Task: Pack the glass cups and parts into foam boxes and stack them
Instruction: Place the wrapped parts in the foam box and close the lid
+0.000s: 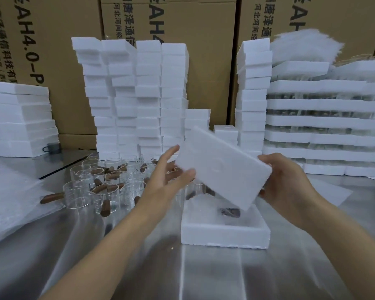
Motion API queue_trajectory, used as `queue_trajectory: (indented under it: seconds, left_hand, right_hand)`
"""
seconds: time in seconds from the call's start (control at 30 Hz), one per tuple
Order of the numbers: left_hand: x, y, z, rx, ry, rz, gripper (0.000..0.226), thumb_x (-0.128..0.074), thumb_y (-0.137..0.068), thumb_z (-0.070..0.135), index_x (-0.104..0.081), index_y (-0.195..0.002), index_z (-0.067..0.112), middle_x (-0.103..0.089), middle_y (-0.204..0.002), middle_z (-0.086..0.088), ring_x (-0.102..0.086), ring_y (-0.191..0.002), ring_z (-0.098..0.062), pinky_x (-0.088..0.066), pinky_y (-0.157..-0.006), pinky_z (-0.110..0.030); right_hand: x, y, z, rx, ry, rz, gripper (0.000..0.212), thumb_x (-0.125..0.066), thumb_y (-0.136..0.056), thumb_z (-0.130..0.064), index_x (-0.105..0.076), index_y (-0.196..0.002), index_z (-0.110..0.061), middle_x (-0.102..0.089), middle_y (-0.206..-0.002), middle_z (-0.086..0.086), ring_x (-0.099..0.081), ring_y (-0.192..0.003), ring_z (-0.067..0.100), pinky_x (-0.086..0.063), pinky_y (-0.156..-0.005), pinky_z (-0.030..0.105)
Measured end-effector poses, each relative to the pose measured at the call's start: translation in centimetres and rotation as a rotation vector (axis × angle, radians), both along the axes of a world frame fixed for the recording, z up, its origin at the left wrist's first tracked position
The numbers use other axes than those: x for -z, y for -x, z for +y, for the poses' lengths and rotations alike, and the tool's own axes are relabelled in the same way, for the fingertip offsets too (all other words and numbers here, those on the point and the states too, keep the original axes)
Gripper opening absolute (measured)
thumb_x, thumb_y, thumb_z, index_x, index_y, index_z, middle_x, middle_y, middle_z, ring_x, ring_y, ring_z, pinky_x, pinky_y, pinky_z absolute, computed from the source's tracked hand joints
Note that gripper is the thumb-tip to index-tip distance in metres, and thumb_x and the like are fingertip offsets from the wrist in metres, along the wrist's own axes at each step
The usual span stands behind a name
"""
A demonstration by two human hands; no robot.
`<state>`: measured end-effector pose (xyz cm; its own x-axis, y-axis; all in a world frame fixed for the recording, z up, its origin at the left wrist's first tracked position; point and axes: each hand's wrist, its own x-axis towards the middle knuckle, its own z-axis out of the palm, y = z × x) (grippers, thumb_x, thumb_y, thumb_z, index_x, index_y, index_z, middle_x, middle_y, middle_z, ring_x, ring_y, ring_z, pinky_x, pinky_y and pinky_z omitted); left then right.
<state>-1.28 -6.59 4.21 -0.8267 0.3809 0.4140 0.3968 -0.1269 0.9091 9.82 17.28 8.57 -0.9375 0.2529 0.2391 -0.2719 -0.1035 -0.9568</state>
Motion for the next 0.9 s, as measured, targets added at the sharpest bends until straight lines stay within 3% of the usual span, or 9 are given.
queue_trajectory:
  seconds: [0.07, 0.13, 0.23, 0.3, 0.4, 0.47, 0.57, 0.73, 0.9]
  left_hand:
    - [-0.5, 0.1, -0.2, 0.0, -0.073, -0.072, 0.042, -0.079, -0.079, 0.061, -0.071, -0.12, 0.058, -0.078, -0.118, 0.012, -0.074, -0.102, -0.012, -0.056, -0.084, -0.032]
    - [-0.8, 0.1, -0.3, -0.019, -0.073, -0.105, 0.034, -0.078, -0.078, 0.058, -0.079, -0.108, 0.043, -0.08, -0.099, 0.007, -0.07, -0.08, -0.012, -0.052, -0.069, -0.026]
    - [-0.6, 0.5, -0.3, -0.042, -0.089, -0.139, 0.047, -0.082, -0.065, 0.067, -0.078, -0.105, 0.043, -0.079, -0.093, 0.005, -0.069, -0.076, -0.014, -0.054, -0.073, -0.036]
    - [-0.2, 0.7, -0.2, -0.052, -0.05, -0.15, 0.046, -0.081, -0.062, 0.072, -0.076, -0.102, 0.049, -0.077, -0.085, 0.005, -0.067, -0.069, -0.015, -0.053, -0.068, -0.037]
    - [0.7, 0.8, 0.3, -0.067, 0.028, -0.146, 0.044, -0.076, -0.069, 0.072, -0.076, -0.099, 0.041, -0.07, -0.071, 0.004, -0.061, -0.057, -0.013, -0.046, -0.056, -0.028]
    - [1.3, 0.7, 0.8, -0.065, 0.089, -0.153, 0.042, -0.075, -0.074, 0.068, -0.078, -0.099, 0.034, -0.066, -0.067, 0.009, -0.058, -0.059, -0.013, -0.044, -0.061, -0.028]
    - [1.7, 0.9, 0.8, -0.074, 0.165, -0.195, 0.034, -0.077, -0.084, 0.061, -0.08, -0.098, 0.03, -0.054, -0.055, 0.018, -0.051, -0.055, -0.006, -0.037, -0.061, -0.028]
    - [1.3, 1.1, 0.0, -0.036, 0.22, -0.212, 0.03, -0.075, -0.097, 0.043, -0.074, -0.11, 0.016, -0.041, -0.048, 0.011, -0.037, -0.039, -0.008, -0.03, -0.04, -0.016]
    - [1.2, 1.8, -1.0, -0.008, 0.323, -0.192, 0.036, -0.076, -0.09, 0.062, -0.073, -0.108, 0.03, -0.048, -0.057, 0.011, -0.04, -0.046, -0.008, -0.03, -0.045, -0.019]
  right_hand:
    - [0.1, -0.2, -0.3, -0.047, -0.023, -0.074, 0.038, -0.046, -0.103, -0.035, -0.073, -0.082, -0.017, -0.069, -0.094, 0.006, -0.066, -0.087, 0.024, -0.05, -0.083, 0.04]
    - [0.4, -0.2, -0.2, -0.083, 0.015, -0.142, 0.048, -0.042, -0.107, -0.049, -0.082, -0.097, -0.023, -0.079, -0.11, 0.001, -0.076, -0.1, 0.021, -0.059, -0.086, 0.041]
    - [0.7, 0.2, 0.4, -0.069, 0.046, -0.221, 0.062, -0.043, -0.1, -0.074, -0.076, -0.126, -0.027, -0.079, -0.122, 0.002, -0.077, -0.111, 0.023, -0.056, -0.09, 0.044]
    - [0.9, 0.4, 0.7, 0.002, -0.017, -0.226, 0.054, -0.052, -0.099, -0.069, -0.073, -0.127, -0.029, -0.08, -0.119, -0.001, -0.078, -0.108, 0.02, -0.055, -0.093, 0.044]
    - [1.3, 0.4, 1.2, 0.158, -0.152, -0.285, 0.038, -0.066, -0.096, -0.057, -0.076, -0.118, -0.028, -0.082, -0.108, -0.002, -0.078, -0.099, 0.021, -0.06, -0.089, 0.042]
    - [1.9, 0.5, 1.8, 0.191, -0.212, -0.351, 0.041, -0.066, -0.095, -0.057, -0.075, -0.117, -0.023, -0.08, -0.098, 0.0, -0.073, -0.085, 0.02, -0.056, -0.072, 0.033]
    - [2.8, 0.6, 2.2, 0.159, -0.359, -0.452, 0.045, -0.059, -0.098, -0.058, -0.071, -0.109, -0.016, -0.068, -0.083, 0.005, -0.06, -0.076, 0.02, -0.047, -0.071, 0.031]
    - [3.5, 1.4, 2.6, 0.154, -0.399, -0.412, 0.048, -0.061, -0.098, -0.06, -0.077, -0.115, -0.018, -0.073, -0.089, 0.005, -0.063, -0.084, 0.022, -0.048, -0.081, 0.035]
    - [3.9, 1.5, 2.7, 0.112, -0.465, -0.377, 0.061, -0.067, -0.09, -0.069, -0.075, -0.117, -0.016, -0.071, -0.1, 0.013, -0.057, -0.091, 0.022, -0.045, -0.086, 0.04]
